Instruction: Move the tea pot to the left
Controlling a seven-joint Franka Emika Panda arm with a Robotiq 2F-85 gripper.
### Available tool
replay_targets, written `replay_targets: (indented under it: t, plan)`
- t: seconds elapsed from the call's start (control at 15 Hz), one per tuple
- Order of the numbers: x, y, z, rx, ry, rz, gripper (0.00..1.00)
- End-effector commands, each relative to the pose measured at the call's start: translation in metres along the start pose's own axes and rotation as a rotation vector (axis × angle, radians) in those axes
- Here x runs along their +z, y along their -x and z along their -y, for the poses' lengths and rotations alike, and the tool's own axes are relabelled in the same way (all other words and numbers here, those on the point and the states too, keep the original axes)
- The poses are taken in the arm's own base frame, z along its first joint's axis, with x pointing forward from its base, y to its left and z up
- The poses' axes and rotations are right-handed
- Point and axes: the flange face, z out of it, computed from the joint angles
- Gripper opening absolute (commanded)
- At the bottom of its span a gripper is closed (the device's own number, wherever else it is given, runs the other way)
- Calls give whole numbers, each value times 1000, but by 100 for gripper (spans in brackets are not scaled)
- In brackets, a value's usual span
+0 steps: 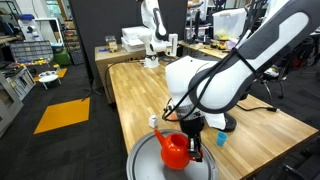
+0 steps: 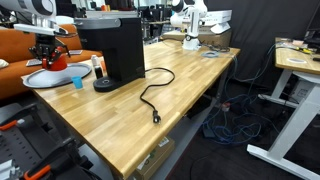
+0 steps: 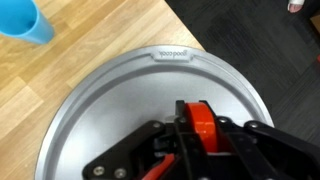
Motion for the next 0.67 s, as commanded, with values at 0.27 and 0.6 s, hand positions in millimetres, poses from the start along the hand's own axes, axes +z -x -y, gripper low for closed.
replay_targets:
  t: [0.27,0.6]
  plan:
    - [-9,30,1,163,24,71,4]
    - [-25,31,7,310,-45,51,4]
